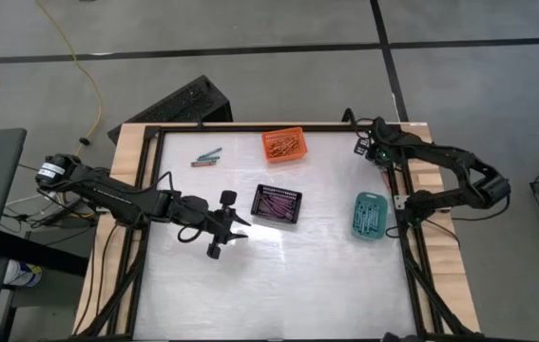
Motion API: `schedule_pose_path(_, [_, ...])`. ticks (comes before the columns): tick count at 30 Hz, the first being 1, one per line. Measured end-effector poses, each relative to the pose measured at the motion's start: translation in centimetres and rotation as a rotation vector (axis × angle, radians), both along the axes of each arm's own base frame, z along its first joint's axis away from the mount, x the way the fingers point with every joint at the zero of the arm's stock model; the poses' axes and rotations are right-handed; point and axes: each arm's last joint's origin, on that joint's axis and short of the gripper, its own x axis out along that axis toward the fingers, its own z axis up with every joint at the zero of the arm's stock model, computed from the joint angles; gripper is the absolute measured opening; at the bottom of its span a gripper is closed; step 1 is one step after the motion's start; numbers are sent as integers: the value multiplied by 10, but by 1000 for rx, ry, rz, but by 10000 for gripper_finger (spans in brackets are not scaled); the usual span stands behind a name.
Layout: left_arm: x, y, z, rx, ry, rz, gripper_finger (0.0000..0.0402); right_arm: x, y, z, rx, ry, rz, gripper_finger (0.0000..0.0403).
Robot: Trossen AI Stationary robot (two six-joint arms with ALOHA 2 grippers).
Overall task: Sort crayons
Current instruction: Put the light blue green crayon into the green bin
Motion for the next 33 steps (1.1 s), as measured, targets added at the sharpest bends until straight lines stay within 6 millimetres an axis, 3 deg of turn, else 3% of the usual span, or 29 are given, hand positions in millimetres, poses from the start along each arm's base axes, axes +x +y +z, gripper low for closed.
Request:
schedule_pose_path(11, [0,-1,0,-3,1,-27,132,-3,3,-1,13,22,-107,107])
schedule_pose_path(17, [0,-1,0,-5,2,-34,132,0,2,-12,80,-47,-232,107])
schedule_pose_path(25, [0,-2,0,-13,5,-55,132,16,-6,-27,116,-27,-200,107])
schedule_pose_path(33, [0,-2,0,-6,3,-59,132,24,-6,-17,141,44,-80,107])
